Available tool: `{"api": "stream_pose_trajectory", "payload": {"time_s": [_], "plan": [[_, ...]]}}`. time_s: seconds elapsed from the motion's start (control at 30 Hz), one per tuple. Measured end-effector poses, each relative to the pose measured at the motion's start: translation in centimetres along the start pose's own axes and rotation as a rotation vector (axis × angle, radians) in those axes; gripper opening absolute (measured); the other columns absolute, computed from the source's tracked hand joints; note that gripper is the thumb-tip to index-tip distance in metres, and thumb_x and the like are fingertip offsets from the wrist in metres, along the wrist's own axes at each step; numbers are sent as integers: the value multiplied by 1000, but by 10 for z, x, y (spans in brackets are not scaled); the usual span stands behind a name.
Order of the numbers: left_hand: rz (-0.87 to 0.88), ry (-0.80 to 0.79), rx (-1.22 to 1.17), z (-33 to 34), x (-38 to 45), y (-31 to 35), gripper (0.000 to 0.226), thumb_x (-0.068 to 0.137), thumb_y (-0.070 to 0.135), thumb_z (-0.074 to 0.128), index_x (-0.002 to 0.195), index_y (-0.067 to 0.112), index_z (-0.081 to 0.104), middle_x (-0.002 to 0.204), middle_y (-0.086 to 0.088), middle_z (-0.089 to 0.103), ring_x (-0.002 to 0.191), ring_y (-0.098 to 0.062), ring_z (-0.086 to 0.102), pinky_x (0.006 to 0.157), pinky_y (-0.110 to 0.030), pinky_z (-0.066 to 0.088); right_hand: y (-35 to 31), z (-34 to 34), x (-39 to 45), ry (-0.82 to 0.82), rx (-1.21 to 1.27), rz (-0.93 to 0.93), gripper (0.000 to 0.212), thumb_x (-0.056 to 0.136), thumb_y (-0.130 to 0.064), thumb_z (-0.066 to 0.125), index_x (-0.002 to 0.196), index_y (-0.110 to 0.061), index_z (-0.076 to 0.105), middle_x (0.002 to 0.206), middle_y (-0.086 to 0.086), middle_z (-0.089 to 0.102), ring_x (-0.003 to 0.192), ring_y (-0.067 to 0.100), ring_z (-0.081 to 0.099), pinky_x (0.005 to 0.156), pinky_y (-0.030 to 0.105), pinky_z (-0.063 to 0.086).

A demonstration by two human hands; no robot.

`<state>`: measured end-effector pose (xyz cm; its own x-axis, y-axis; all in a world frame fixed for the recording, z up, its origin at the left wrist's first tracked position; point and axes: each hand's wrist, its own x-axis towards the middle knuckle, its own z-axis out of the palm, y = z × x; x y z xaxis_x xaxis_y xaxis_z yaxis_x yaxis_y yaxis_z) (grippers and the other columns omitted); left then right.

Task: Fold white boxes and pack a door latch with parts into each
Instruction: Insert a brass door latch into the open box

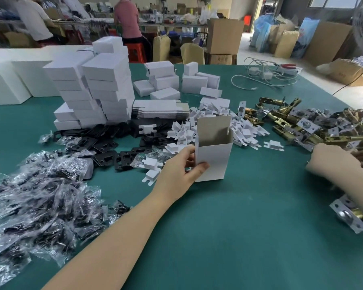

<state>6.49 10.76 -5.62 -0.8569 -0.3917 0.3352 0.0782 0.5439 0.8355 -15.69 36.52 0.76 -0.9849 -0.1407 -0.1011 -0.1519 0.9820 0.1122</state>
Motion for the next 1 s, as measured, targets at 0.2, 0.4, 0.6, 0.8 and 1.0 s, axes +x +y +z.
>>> {"api": "stream_pose_trajectory", "payload": {"time_s": [0.2, 0.4, 0.6, 0.8, 1.0], "plan": [[-12, -10, -6, -1, 0, -2, 24, 86, 49, 60, 104, 58, 48, 97, 34, 63, 91, 4, 63, 77, -14, 50, -9, 4, -10, -34, 71, -187, 27, 90, -34, 64, 101, -11, 71, 95, 7, 69, 87, 25, 63, 83, 39, 56], [-15, 0, -7, -1, 1, -1, 24, 83, 54, 58, 101, 65, 47, 98, 35, 62, 91, 5, 63, 78, -18, 52, -11, -22, -34, 279, 741, -240, 25, 82, -36, 74, 100, -19, 71, 86, 0, 69, 79, 18, 64, 65, 31, 52], [-26, 16, -99, 1, 2, -3, 25, 78, 53, 67, 98, 59, 55, 97, 26, 67, 91, -3, 67, 76, -24, 56, -52, -60, -98, 485, 1469, -495, 13, 78, -35, 76, 86, -31, 68, 80, -12, 74, 76, 5, 71, 68, 17, 56], [-41, 50, -163, 2, 2, -6, 38, 67, 54, 75, 97, 35, 62, 95, 20, 71, 90, -8, 68, 82, -27, 56, -100, -72, -118, 319, 1472, -537, 10, 78, -22, 78, 85, -23, 71, 72, -10, 73, 65, 2, 65, 62, 17, 51], [-43, 44, -146, 1, 3, -8, 40, 68, 53, 76, 97, 30, 62, 93, 14, 71, 89, -9, 67, 82, -33, 57, -127, -67, -127, 502, 1224, -553, 14, 76, -25, 75, 89, -23, 68, 76, -17, 68, 67, -1, 65, 69, 27, 56]]}}
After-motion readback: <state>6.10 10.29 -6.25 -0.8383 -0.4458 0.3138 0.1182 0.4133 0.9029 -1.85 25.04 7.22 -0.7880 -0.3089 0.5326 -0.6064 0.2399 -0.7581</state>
